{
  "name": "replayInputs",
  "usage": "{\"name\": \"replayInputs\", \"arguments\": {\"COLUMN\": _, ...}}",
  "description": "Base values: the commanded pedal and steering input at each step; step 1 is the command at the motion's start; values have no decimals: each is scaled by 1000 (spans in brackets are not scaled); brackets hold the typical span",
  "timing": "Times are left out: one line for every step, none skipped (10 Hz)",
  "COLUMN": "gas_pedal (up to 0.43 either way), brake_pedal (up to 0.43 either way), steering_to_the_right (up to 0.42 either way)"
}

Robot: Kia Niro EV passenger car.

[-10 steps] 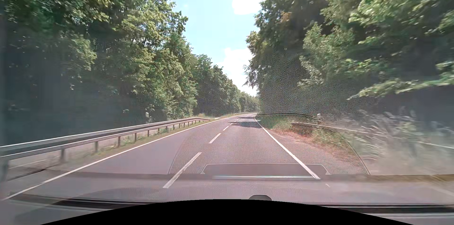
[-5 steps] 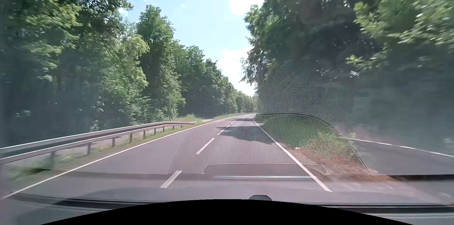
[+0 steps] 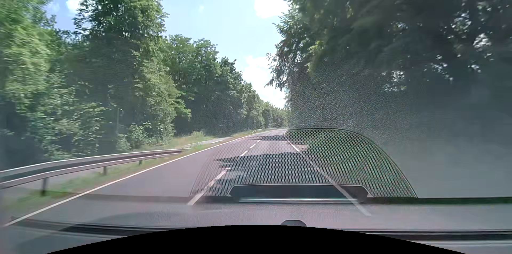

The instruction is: Follow the waypoints while adhering to traffic rules and regulations

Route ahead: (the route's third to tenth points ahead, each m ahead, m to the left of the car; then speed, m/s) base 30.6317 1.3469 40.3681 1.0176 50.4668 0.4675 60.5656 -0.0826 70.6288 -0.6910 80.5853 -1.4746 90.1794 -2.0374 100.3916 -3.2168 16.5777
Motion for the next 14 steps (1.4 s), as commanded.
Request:
{"name": "replayInputs", "arguments": {"gas_pedal": 130, "brake_pedal": 0, "steering_to_the_right": 0}}
{"name": "replayInputs", "arguments": {"gas_pedal": 130, "brake_pedal": 0, "steering_to_the_right": 0}}
{"name": "replayInputs", "arguments": {"gas_pedal": 130, "brake_pedal": 0, "steering_to_the_right": 0}}
{"name": "replayInputs", "arguments": {"gas_pedal": 130, "brake_pedal": 0, "steering_to_the_right": -1}}
{"name": "replayInputs", "arguments": {"gas_pedal": 130, "brake_pedal": 0, "steering_to_the_right": 0}}
{"name": "replayInputs", "arguments": {"gas_pedal": 130, "brake_pedal": 0, "steering_to_the_right": -1}}
{"name": "replayInputs", "arguments": {"gas_pedal": 130, "brake_pedal": 0, "steering_to_the_right": -1}}
{"name": "replayInputs", "arguments": {"gas_pedal": 130, "brake_pedal": 0, "steering_to_the_right": -1}}
{"name": "replayInputs", "arguments": {"gas_pedal": 130, "brake_pedal": 0, "steering_to_the_right": -1}}
{"name": "replayInputs", "arguments": {"gas_pedal": 130, "brake_pedal": 0, "steering_to_the_right": 0}}
{"name": "replayInputs", "arguments": {"gas_pedal": 130, "brake_pedal": 0, "steering_to_the_right": 0}}
{"name": "replayInputs", "arguments": {"gas_pedal": 130, "brake_pedal": 0, "steering_to_the_right": 0}}
{"name": "replayInputs", "arguments": {"gas_pedal": 130, "brake_pedal": 0, "steering_to_the_right": 0}}
{"name": "replayInputs", "arguments": {"gas_pedal": 130, "brake_pedal": 0, "steering_to_the_right": 0}}
